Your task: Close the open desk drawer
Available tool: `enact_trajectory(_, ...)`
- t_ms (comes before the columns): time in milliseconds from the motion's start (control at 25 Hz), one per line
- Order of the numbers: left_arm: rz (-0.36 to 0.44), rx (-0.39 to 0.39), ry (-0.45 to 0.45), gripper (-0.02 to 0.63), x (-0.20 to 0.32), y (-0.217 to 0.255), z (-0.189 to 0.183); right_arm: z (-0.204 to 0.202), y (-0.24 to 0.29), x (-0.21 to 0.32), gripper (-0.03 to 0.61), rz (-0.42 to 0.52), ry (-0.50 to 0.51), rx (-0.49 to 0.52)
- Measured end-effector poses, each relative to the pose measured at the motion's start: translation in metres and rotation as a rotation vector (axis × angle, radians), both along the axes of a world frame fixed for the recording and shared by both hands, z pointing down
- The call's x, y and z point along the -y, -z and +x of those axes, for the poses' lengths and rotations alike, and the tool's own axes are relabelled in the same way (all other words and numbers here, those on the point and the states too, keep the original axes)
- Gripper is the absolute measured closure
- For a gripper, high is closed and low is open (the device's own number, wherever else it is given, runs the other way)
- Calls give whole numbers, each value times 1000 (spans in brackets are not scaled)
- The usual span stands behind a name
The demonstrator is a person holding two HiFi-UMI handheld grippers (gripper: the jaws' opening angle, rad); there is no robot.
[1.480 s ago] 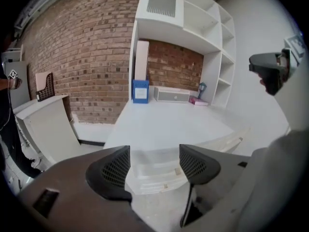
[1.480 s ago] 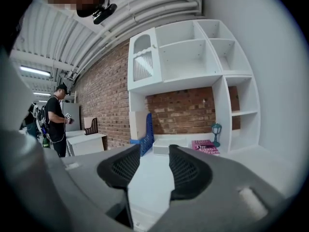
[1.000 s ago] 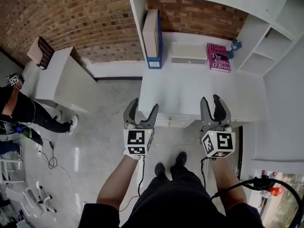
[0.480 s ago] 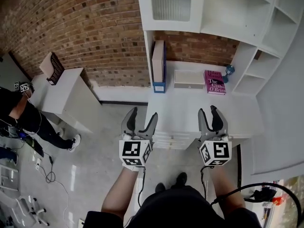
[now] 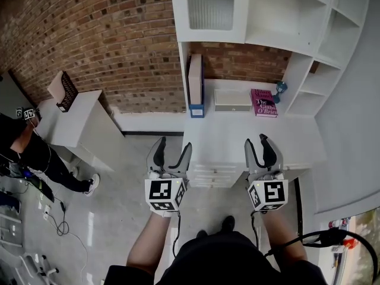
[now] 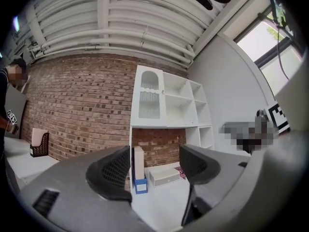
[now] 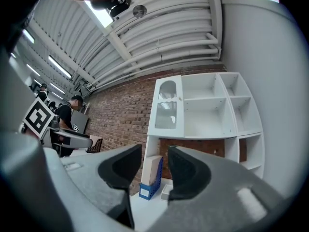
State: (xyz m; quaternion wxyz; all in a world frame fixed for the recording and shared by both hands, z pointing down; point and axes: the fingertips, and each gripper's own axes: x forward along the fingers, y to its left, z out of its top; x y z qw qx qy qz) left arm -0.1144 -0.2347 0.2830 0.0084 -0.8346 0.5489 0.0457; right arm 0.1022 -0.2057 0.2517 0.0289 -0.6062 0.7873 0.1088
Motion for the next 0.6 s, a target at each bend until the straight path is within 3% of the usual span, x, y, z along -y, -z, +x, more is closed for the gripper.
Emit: enact_trajectory(600,-16,-16,-9,301,-8,-7,-20,-21,-4,-13,407,-17,-13,-17)
